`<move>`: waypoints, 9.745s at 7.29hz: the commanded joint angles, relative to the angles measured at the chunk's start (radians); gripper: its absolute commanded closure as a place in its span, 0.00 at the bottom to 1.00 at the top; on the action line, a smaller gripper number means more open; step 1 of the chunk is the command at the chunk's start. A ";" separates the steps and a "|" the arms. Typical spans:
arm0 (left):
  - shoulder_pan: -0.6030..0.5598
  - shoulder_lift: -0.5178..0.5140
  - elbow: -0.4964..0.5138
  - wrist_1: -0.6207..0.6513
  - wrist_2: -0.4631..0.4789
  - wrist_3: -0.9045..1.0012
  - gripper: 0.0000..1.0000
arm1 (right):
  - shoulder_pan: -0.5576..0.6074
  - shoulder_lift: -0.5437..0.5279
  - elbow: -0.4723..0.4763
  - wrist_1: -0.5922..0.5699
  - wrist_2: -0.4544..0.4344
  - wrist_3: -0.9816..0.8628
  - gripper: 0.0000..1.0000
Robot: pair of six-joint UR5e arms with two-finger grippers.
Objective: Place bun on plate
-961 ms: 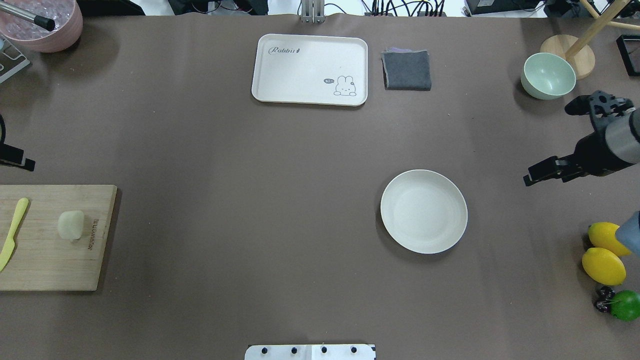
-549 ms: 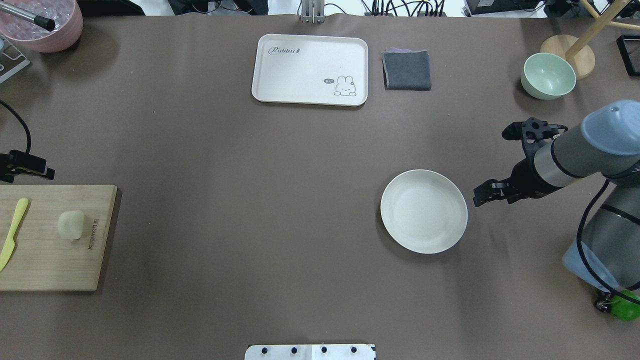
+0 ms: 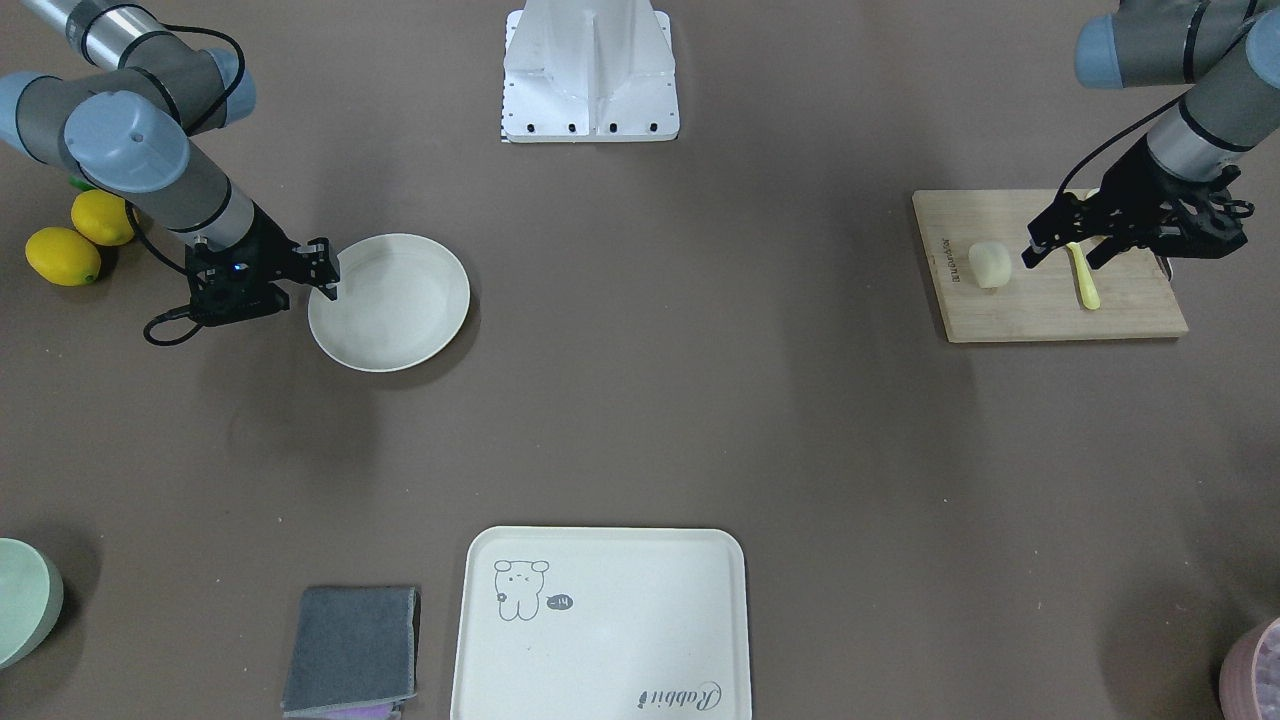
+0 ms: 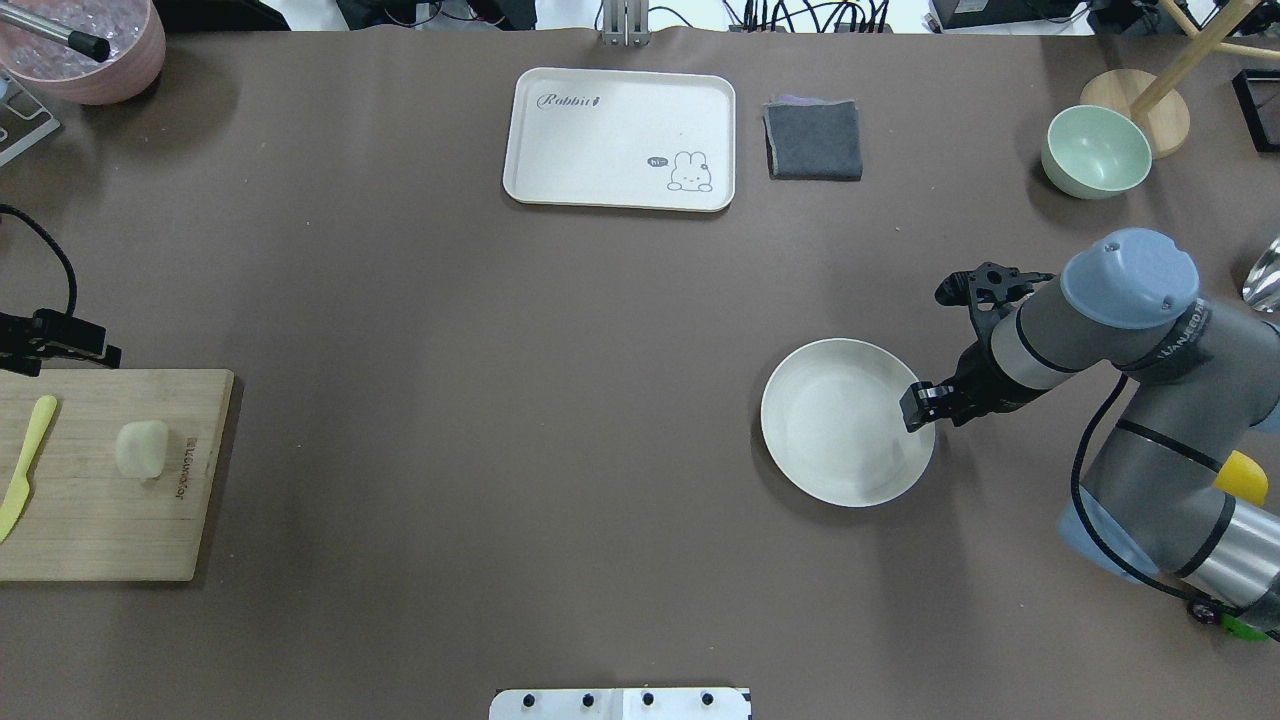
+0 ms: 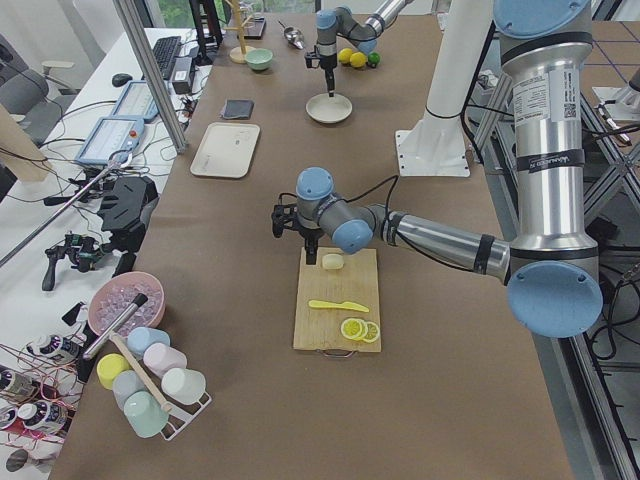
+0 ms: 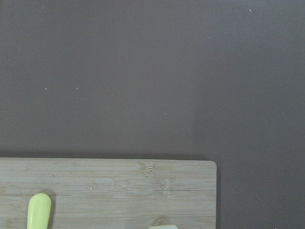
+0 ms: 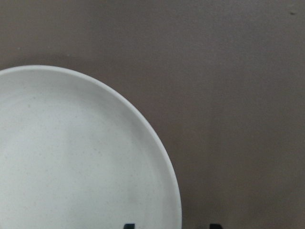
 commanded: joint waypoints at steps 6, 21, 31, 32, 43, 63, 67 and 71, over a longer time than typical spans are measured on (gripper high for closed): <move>0.138 0.072 0.004 -0.066 0.084 -0.100 0.10 | 0.027 0.125 -0.013 0.002 0.051 0.099 1.00; 0.260 -0.109 0.028 -0.181 0.138 -0.271 0.85 | -0.117 0.344 -0.145 0.061 -0.005 0.317 0.01; 0.669 -0.848 0.270 0.242 0.523 -0.600 0.84 | 0.260 -0.017 -0.082 0.068 0.281 -0.074 0.00; 0.680 -0.867 0.298 0.238 0.546 -0.600 0.83 | 0.270 -0.026 -0.080 0.069 0.283 -0.077 0.00; 0.486 -0.714 0.017 0.416 0.448 -0.429 0.03 | 0.484 -0.118 -0.089 0.055 0.359 -0.295 0.00; -0.495 -0.129 0.186 0.638 -0.101 1.212 0.02 | 0.793 -0.176 -0.146 -0.209 0.191 -0.974 0.00; -0.495 -0.135 0.139 0.629 -0.101 1.212 0.02 | 0.791 -0.175 -0.151 -0.209 0.183 -0.974 0.00; -0.490 -0.132 0.133 0.630 -0.095 1.212 0.02 | 0.808 -0.176 -0.136 -0.215 0.203 -0.971 0.00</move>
